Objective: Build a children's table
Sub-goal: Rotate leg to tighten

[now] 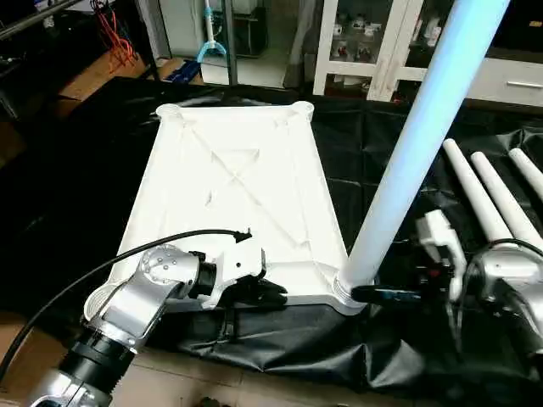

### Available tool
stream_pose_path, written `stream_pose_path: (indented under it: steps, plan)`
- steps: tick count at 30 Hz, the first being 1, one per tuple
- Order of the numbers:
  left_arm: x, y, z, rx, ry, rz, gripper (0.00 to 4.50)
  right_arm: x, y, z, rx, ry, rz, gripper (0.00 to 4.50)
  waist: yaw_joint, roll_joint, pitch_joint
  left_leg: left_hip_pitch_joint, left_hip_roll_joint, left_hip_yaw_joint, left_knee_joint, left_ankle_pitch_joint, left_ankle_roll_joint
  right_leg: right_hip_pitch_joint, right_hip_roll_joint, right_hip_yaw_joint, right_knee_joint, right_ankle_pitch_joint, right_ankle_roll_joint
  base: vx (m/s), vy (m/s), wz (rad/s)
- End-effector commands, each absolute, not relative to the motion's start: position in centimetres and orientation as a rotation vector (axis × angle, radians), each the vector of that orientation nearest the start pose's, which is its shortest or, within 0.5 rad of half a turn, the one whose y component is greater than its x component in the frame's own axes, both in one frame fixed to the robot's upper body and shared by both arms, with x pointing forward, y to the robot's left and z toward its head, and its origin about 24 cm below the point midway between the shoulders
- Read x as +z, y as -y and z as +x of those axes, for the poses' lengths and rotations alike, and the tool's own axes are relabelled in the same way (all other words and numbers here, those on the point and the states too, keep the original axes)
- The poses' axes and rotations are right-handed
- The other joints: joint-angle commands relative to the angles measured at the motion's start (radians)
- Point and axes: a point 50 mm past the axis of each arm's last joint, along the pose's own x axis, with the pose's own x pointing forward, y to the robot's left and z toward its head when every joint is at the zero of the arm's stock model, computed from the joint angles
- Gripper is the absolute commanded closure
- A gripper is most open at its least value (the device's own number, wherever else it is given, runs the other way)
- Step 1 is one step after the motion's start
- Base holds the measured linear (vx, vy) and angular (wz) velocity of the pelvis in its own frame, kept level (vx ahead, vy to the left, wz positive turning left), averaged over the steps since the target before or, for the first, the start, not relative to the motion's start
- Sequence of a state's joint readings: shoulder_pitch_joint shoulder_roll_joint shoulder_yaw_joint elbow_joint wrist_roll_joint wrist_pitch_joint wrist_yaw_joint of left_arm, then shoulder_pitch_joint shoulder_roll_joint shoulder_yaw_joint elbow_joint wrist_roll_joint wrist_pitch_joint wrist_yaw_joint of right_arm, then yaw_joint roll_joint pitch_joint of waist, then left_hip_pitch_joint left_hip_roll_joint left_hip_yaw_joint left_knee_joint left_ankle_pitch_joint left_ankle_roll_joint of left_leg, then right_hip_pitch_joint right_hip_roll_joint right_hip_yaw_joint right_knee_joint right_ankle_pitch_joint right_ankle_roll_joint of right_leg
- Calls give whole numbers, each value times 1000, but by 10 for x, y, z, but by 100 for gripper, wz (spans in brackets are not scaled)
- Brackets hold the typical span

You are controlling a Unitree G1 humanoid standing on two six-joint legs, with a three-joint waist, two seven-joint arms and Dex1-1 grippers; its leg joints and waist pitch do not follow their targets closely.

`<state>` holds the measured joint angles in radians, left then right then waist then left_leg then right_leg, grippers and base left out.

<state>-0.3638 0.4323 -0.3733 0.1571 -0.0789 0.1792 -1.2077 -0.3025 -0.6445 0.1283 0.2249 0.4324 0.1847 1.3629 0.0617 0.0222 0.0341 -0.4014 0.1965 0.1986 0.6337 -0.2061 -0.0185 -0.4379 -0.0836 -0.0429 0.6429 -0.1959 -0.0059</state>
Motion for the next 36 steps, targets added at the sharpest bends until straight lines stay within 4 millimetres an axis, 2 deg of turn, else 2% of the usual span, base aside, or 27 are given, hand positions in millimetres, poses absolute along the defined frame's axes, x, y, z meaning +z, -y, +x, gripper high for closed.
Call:
stream_pose_path:
  steps: [1,4,7,8,14,15,18,19,20,21,22,23,24,25,26,27,28,29,30,31,33,34,35,36]
  plan:
    - [66,-99,264,-1572,-253,371,450,83,203,268,1394,-289,-106,129,0,-21,-77,23,29,-12,-47,31,150,75,-40,29,-46,115,-288,0,0,0]
    - [66,-99,264,-1571,-255,371,450,84,203,268,1396,-292,-103,142,2,-21,-78,22,29,-12,-47,36,152,75,-39,29,-45,126,-288,0,0,0]
    - [65,-100,264,-1571,-260,373,450,84,203,268,1400,-297,-100,175,1,-20,-76,22,30,-12,-48,27,149,75,-40,29,-47,109,-285,0,0,0]
    - [65,-100,264,-1571,-260,373,450,84,203,268,1400,-298,-100,178,0,-24,-76,22,29,-12,-48,24,148,75,-39,29,-48,105,-284,0,0,0]
    - [63,-102,263,-1571,-277,384,450,80,204,268,1396,-314,-102,225,0,-19,-76,23,29,-12,-48,24,147,74,-40,29,-47,105,-284,0,0,0]
    - [62,-103,264,-1563,-286,390,450,78,204,267,1387,-319,-113,241,-1,-20,-76,22,29,-12,-48,24,147,75,-40,29,-48,108,-285,0,0,0]
    - [58,-104,267,-1505,-319,415,450,70,201,273,1288,-312,-117,249,-5,-20,-73,22,28,-12,-49,10,137,72,-40,30,-52,82,-281,0,0,0]
    - [54,-103,273,-1421,-356,427,450,62,198,278,1203,-320,-132,251,-7,-22,-73,21,27,-12,-51,-7,128,76,-42,30,-54,58,-277,0,0,0]
    - [51,-101,279,-1341,-383,416,450,54,195,283,1113,-327,-146,252,-13,-20,-68,24,28,-12,-55,-26,114,70,-41,31,-61,25,-273,0,0,0]
    - [51,-100,281,-1324,-388,413,450,52,194,285,1092,-329,-149,253,-13,-20,-68,24,28,-12,-55,-26,114,70,-41,31,-61,25,-273,0,0,0]
    - [49,-97,285,-1268,-403,396,450,45,190,289,1011,-335,-148,255,-24,-23,-58,30,24,-9,-62,-98,61,68,-39,30,-77,-106,-252,0,0,0]
    - [48,-92,288,-1220,-415,376,450,39,184,294,922,-341,-130,256,-34,-24,-54,30,22,-13,-67,-152,20,73,-41,30,-85,-208,-227,0,0,0]
    - [49,-84,293,-1160,-421,334,450,31,174,299,832,-347,-93,257,-39,-24,-51,34,22,-13,-70,-179,9,71,-42,30,-92,-256,-215,0,0,0]
    - [50,-79,296,-1121,-428,309,450,27,167,302,777,-353,-69,257,-50,-23,-48,38,21,-15,-70,-219,-18,67,-44,30,-100,-330,-193,0,0,0]
    - [50,-70,302,-1050,-437,262,450,22,155,309,694,-351,-44,257,-65,-21,-49,35,18,-19,-74,-236,-37,70,-43,29,-99,-367,-180,0,0,0]
    - [50,-70,302,-1050,-437,262,450,22,155,309,694,-351,-44,257,-65,-21,-49,35,18,-19,-74,-236,-37,70,-43,29,-99,-367,-180,0,0,0]
    - [53,-56,311,-940,-439,189,450,16,137,319,559,-354,-21,257,-74,-24,-56,36,16,-22,-73,-223,-42,74,-41,28,-100,-340,-171,0,0,0]
    - [53,-56,311,-940,-439,189,450,16,137,319,559,-354,-21,258,-81,-25,-56,36,14,-22,-72,-216,-39,74,-39,28,-104,-315,-182,0,0,0]
    - [56,-47,317,-871,-424,133,450,13,127,324,483,-351,-8,258,-80,-26,-58,36,13,-23,-71,-207,-37,77,-40,28,-102,-300,-185,0,0,0]
    - [66,-31,327,-781,-386,39,450,12,110,333,362,-339,3,259,-85,-26,-59,35,10,-19,-68,-196,-30,74,-39,29,-102,-279,-196,0,0,0]
    - [71,-24,329,-755,-365,19,450,12,101,336,336,-327,-7,259,-80,-28,-68,36,9,-20,-65,-163,-16,79,-40,29,-96,-213,-209,0,0,0]
    - [75,-19,331,-749,-348,18,450,13,94,338,318,-316,-15,259,-80,-28,-71,29,9,-21,-65,-131,11,85,-39,28,-89,-141,-221,0,0,0]
    - [79,-16,332,-749,-337,24,450,16,87,341,318,-297,-2,259,-75,-35,-74,27,8,-18,-63,-97,44,90,-38,27,-84,-78,-227,0,0,0]
    - [81,-16,333,-752,-328,44,450,19,82,343,321,-282,14,259,-74,-32,-75,25,8,-19,-62,-79,59,90,-40,27,-78,-51,-234,0,0,0]
